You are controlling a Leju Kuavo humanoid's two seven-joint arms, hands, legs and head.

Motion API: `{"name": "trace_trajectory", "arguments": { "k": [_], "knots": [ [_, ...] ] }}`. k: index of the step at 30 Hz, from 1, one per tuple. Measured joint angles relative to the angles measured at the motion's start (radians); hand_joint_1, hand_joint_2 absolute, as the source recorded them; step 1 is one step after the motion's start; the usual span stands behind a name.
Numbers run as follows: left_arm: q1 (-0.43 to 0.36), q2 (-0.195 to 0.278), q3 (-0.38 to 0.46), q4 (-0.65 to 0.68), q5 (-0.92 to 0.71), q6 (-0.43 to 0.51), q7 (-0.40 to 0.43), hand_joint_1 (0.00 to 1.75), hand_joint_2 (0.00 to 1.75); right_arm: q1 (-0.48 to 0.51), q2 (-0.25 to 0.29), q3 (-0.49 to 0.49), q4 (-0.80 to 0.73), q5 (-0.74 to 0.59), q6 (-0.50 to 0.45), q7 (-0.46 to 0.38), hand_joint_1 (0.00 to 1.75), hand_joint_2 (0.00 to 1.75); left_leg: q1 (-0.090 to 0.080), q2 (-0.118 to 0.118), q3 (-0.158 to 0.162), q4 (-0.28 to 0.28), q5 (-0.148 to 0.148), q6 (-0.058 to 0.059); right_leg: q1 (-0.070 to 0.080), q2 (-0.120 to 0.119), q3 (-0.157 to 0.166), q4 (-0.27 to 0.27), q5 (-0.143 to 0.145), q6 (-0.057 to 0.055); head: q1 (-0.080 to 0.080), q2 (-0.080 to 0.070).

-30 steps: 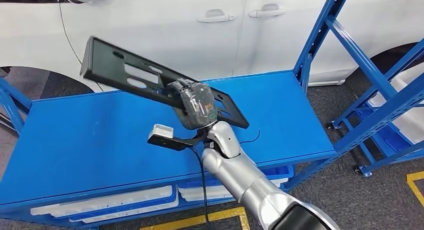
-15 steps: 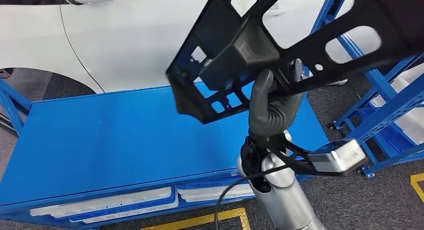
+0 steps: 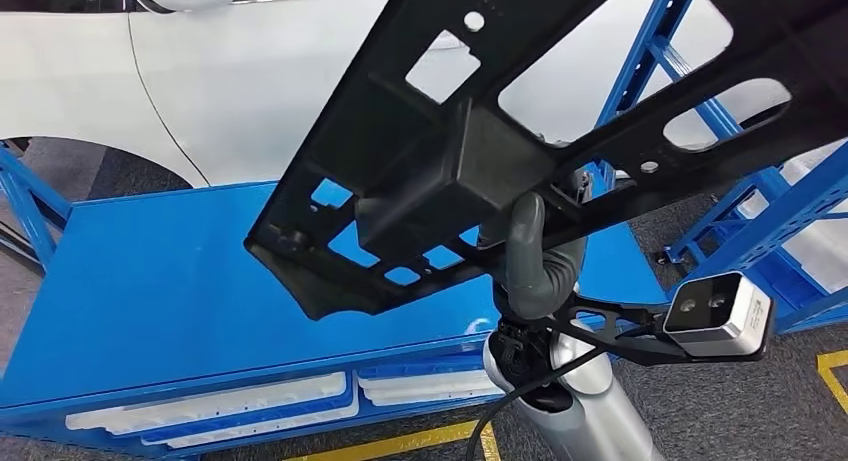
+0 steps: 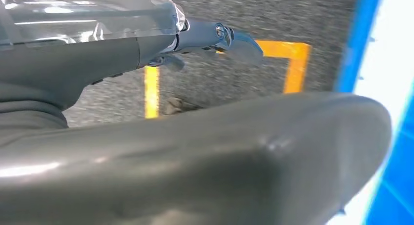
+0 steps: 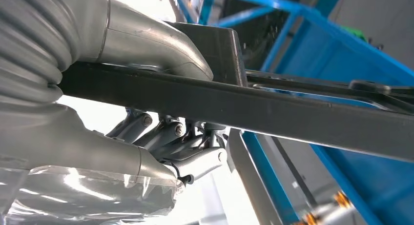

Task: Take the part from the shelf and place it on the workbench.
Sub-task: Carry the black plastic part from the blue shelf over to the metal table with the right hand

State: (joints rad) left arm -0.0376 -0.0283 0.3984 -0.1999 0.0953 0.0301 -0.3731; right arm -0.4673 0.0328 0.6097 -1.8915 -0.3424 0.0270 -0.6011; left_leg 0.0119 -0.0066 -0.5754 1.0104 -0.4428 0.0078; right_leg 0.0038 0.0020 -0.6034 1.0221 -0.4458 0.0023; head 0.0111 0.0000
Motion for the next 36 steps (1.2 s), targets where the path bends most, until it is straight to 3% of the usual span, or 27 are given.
{"name": "trace_trajectory", "arguments": {
  "k": [2,4,5,6,7,8,10,11,12,15,16,17,19,20,21,22,23,25,27,28,30,31,32,35,36],
  "knots": [
    [-0.001,-0.001,0.003,0.000,0.000,0.006,0.019,0.00,0.00,0.000,-0.017,0.008,0.014,-0.034,0.026,-0.004,1.75,1.75,0.003,0.003,-0.010,-0.005,0.013,0.014,-0.003,0.000,-0.027,0.067,-0.060,0.010,0.001,0.000],
    [-0.002,-0.001,0.004,0.000,0.000,0.007,0.027,0.00,0.00,0.000,-0.032,0.014,0.029,-0.051,0.040,-0.008,1.75,1.75,0.002,0.003,-0.028,-0.004,0.025,0.019,-0.008,0.000,-0.074,0.199,-0.144,0.018,0.002,0.000],
    [-0.002,-0.001,0.005,0.000,0.000,0.008,0.030,0.00,0.00,0.000,-0.039,0.018,0.037,-0.060,0.045,-0.007,1.75,1.75,0.001,0.004,-0.038,-0.002,0.031,0.018,-0.010,0.000,-0.089,0.256,-0.170,0.021,0.002,0.000],
    [-0.002,-0.001,0.006,0.000,0.000,0.008,0.034,0.00,0.00,-0.001,-0.046,0.021,0.045,-0.071,0.050,-0.005,1.75,1.75,0.001,0.004,-0.048,0.000,0.037,0.017,-0.012,0.000,-0.089,0.280,-0.177,0.023,0.002,0.000],
    [-0.002,-0.001,0.007,0.000,0.000,0.010,0.040,0.00,0.00,-0.004,-0.052,0.025,0.053,-0.087,0.056,-0.001,1.75,1.75,0.001,0.003,-0.058,0.002,0.043,0.016,-0.012,0.000,-0.068,0.263,-0.164,0.022,0.002,0.000],
    [-0.002,-0.001,0.008,0.000,0.000,0.012,0.046,0.00,0.00,-0.010,-0.058,0.029,0.062,-0.105,0.063,0.003,1.75,1.75,0.001,0.003,-0.068,0.005,0.049,0.014,-0.013,-0.001,-0.028,0.209,-0.139,0.021,0.002,0.000],
    [-0.002,-0.002,0.010,0.000,0.000,0.018,0.059,0.00,0.00,-0.032,-0.069,0.036,0.080,-0.139,0.072,0.008,1.75,1.75,0.000,0.002,-0.083,0.009,0.062,0.006,-0.011,0.000,0.068,0.061,-0.099,0.014,0.001,0.000],
    [-0.002,-0.002,0.011,0.000,0.000,0.022,0.065,0.00,0.00,-0.043,-0.076,0.038,0.087,-0.151,0.073,0.010,1.75,1.75,0.000,0.001,-0.086,0.008,0.069,0.000,-0.008,0.001,0.098,0.010,-0.087,0.010,0.001,0.000],
    [-0.001,-0.002,0.012,0.000,0.000,0.025,0.071,0.00,0.00,-0.052,-0.081,0.040,0.094,-0.162,0.073,0.011,1.75,1.75,0.001,0.001,-0.087,0.007,0.076,-0.006,-0.005,0.001,0.111,-0.016,-0.084,0.007,0.002,0.000],
    [0.004,-0.005,0.018,0.000,0.001,0.035,0.085,0.00,0.00,-0.066,-0.095,0.044,0.117,-0.215,0.089,0.015,1.75,1.75,0.002,0.000,-0.093,-0.001,0.091,-0.024,-0.003,0.000,0.097,-0.026,-0.060,-0.009,0.005,0.000],
    [0.006,-0.006,0.020,0.000,0.000,0.037,0.089,0.00,0.00,-0.070,-0.099,0.046,0.126,-0.238,0.102,0.019,1.75,1.75,0.002,0.000,-0.102,0.011,0.071,-0.028,-0.005,-0.002,0.087,-0.028,-0.048,-0.018,0.005,0.000],
    [0.008,-0.007,0.022,0.000,0.000,0.038,0.093,0.00,0.00,-0.075,-0.102,0.048,0.133,-0.260,0.118,0.023,1.75,1.75,0.002,0.000,-0.115,0.044,0.032,-0.032,-0.007,-0.004,0.076,-0.031,-0.035,-0.025,0.003,0.000],
    [0.010,-0.008,0.025,0.000,-0.001,0.039,0.104,0.00,0.00,-0.086,-0.109,0.051,0.147,-0.302,0.159,0.032,1.75,1.75,0.003,0.001,-0.152,0.168,-0.072,-0.036,-0.005,-0.005,0.048,-0.031,-0.013,-0.033,0.000,0.000],
    [0.010,-0.008,0.025,0.000,-0.002,0.039,0.109,0.00,0.00,-0.090,-0.113,0.051,0.151,-0.318,0.177,0.036,1.75,1.75,0.003,0.001,-0.165,0.234,-0.106,-0.038,-0.003,-0.005,0.033,-0.029,-0.003,-0.034,-0.001,0.000],
    [0.011,-0.008,0.026,0.000,-0.004,0.039,0.114,0.00,0.00,-0.093,-0.117,0.051,0.155,-0.329,0.191,0.041,1.75,1.75,0.003,0.001,-0.166,0.281,-0.118,-0.039,-0.001,-0.005,0.019,-0.028,0.008,-0.034,0.000,0.000],
    [0.010,-0.007,0.027,0.000,-0.005,0.038,0.119,0.00,0.00,-0.094,-0.120,0.051,0.157,-0.335,0.200,0.045,1.75,1.75,0.003,0.001,-0.151,0.294,-0.107,-0.038,0.001,-0.005,0.004,-0.026,0.017,-0.034,-0.001,0.000],
    [0.010,-0.007,0.027,0.000,-0.008,0.038,0.125,0.00,0.00,-0.095,-0.123,0.050,0.158,-0.338,0.208,0.049,1.75,1.75,0.003,0.001,-0.117,0.270,-0.083,-0.036,0.002,-0.006,-0.009,-0.023,0.025,-0.032,0.000,0.000],
    [0.009,-0.006,0.027,0.000,-0.013,0.037,0.140,0.00,0.00,-0.094,-0.127,0.046,0.157,-0.336,0.234,0.053,1.75,1.75,0.000,0.001,-0.008,0.138,-0.052,-0.028,0.004,-0.006,-0.031,-0.016,0.040,-0.027,-0.001,0.000],
    [0.006,-0.006,0.027,0.000,-0.019,0.037,0.156,0.00,0.00,-0.093,-0.130,0.036,0.154,-0.330,0.268,0.054,1.75,1.75,-0.005,0.000,0.074,0.017,-0.063,-0.018,0.006,-0.006,-0.043,-0.011,0.054,-0.018,0.000,0.000],
    [0.005,-0.005,0.027,0.000,-0.021,0.037,0.162,0.00,0.00,-0.093,-0.131,0.031,0.152,-0.329,0.283,0.054,1.75,1.75,-0.008,0.000,0.088,-0.010,-0.071,-0.013,0.006,-0.007,-0.045,-0.011,0.061,-0.012,-0.001,0.000],
    [0.004,-0.006,0.027,0.001,-0.022,0.038,0.170,0.00,0.00,-0.094,-0.133,0.023,0.152,-0.332,0.304,0.059,1.75,1.75,-0.007,0.002,0.081,-0.019,-0.059,-0.003,0.003,-0.006,-0.048,-0.010,0.070,-0.001,-0.002,0.000],
    [0.004,-0.006,0.027,0.001,-0.022,0.039,0.172,0.00,0.00,-0.096,-0.135,0.018,0.152,-0.338,0.311,0.063,1.75,1.75,-0.005,0.005,0.074,-0.021,-0.050,0.004,0.002,-0.005,-0.054,0.001,0.055,0.005,-0.003,0.000],
    [0.003,-0.005,0.027,0.001,-0.022,0.040,0.173,0.00,0.00,-0.100,-0.139,0.013,0.153,-0.346,0.316,0.069,1.75,1.75,-0.002,0.008,0.065,-0.024,-0.038,0.011,0.000,-0.003,-0.065,0.030,0.021,0.011,-0.001,0.000],
    [0.005,-0.005,0.028,0.001,-0.021,0.043,0.174,0.00,0.00,-0.119,-0.150,-0.004,0.156,-0.377,0.319,0.082,1.75,1.75,-0.001,0.012,0.022,-0.021,-0.003,0.019,-0.009,-0.002,-0.118,0.214,-0.119,0.026,0.002,0.000],
    [0.006,-0.005,0.028,0.001,-0.020,0.043,0.174,0.00,0.00,-0.122,-0.153,-0.010,0.157,-0.384,0.316,0.085,1.75,1.75,-0.001,0.013,0.006,-0.019,0.008,0.018,-0.012,-0.002,-0.124,0.266,-0.134,0.030,0.002,0.000]
  ]
}}
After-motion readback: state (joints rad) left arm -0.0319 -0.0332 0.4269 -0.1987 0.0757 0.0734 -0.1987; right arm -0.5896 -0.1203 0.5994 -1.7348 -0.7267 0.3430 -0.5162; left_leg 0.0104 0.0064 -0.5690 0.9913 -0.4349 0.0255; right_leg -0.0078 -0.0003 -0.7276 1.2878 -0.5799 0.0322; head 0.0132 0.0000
